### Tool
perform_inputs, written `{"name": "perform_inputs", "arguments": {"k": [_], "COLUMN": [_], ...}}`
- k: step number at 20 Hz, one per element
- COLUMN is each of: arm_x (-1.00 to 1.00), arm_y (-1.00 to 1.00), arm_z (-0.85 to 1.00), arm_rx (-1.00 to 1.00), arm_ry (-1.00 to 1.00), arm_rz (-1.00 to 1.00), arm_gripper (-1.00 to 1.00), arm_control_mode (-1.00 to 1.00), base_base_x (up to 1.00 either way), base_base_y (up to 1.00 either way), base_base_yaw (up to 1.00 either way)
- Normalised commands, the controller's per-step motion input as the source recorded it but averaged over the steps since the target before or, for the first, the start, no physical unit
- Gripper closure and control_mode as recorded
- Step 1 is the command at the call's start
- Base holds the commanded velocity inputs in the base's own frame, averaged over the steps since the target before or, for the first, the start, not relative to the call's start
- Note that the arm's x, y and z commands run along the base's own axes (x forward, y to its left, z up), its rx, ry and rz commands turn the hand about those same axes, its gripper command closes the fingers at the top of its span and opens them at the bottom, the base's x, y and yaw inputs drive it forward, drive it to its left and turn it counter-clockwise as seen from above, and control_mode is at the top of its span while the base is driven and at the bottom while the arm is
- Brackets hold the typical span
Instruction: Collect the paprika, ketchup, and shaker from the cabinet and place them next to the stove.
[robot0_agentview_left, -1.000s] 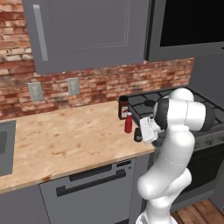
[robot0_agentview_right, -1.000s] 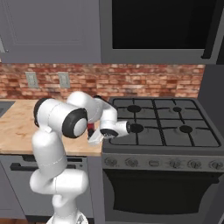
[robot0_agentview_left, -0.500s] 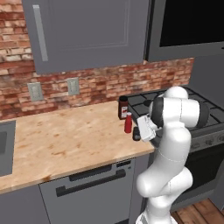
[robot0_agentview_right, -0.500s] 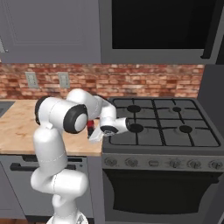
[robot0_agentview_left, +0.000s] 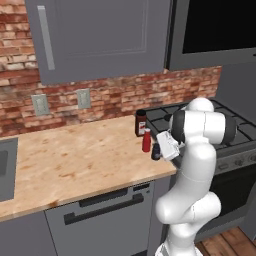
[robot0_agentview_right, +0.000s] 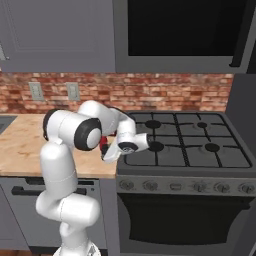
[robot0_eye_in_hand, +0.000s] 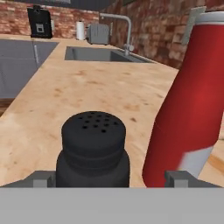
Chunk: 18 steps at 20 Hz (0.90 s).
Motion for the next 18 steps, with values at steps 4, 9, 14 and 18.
{"name": "perform_inputs", "arguments": {"k": [4, 9, 14, 18], "arm_x": [0.0, -0.1, -0.29, -0.49], "arm_y": [-0.25, -0.35, -0.3, -0.15], "arm_z": [0.08, 0.32, 0.67, 0.84], "arm_rx": [0.01, 0.0, 0.0, 0.0], "arm_ry": [0.0, -0.01, -0.03, -0.07], "arm_rz": [0.03, 0.0, 0.0, 0.0], "arm_gripper": [-1.0, -1.0, -1.0, -1.0], "arm_control_mode": [-1.0, -1.0, -1.0, -1.0], "base_base_x": [0.0, 0.0, 0.0, 0.0], "base_base_y": [0.0, 0.0, 0.0, 0.0], "base_base_yaw": [0.0, 0.0, 0.0, 0.0]}}
